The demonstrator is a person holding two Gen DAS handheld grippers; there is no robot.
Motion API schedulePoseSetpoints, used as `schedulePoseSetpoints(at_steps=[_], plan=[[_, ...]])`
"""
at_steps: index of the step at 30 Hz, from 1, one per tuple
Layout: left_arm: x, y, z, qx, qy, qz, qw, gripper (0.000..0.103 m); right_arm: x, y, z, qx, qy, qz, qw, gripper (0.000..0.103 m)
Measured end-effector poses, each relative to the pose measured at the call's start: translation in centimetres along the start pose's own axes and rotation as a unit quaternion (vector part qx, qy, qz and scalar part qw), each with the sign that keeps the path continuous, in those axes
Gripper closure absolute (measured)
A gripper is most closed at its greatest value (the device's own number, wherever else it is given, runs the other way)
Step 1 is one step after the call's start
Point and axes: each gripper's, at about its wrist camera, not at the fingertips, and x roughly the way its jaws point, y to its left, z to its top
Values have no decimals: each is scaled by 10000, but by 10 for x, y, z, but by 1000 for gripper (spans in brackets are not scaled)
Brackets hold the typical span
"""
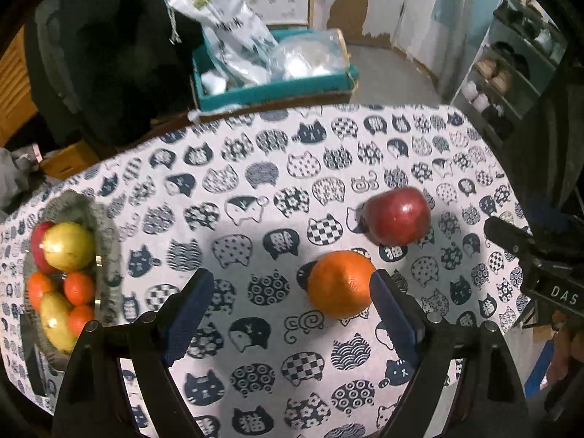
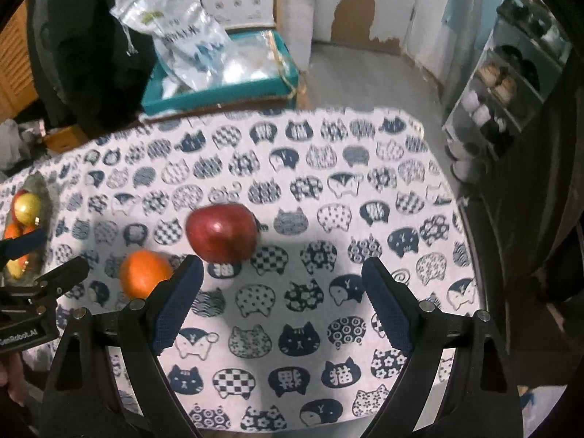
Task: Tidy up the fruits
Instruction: 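Lower the left tool onto the orange while the right tool lowers toward the red apple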
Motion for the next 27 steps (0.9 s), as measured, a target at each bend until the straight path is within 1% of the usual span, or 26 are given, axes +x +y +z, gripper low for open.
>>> schedulePoseSetpoints(at_steps=[4,7,10,14,19,27], plan=[[23,-7,-1,-10,214,-90,9997,15,24,-7,-7,134,284,-35,9995,15],[39,-13,-3,-20,373,-170,9992,15,36,-10,-11,199,421,-60,9989,15],[53,-17,-6,9,522,-162,9985,15,44,-13,-14,253,505,-49,9984,15],[61,-20,-7,-29,583,-347,9977,13,53,-15,-15,339,599,-22,9976,15],[68,-29,-6,110,652,-434,9969,13,62,-20,-15,498,683,39,9964,15],[83,-38,-7,129,793,-726,9941,14,65,-22,-11,566,690,62,9960,15]])
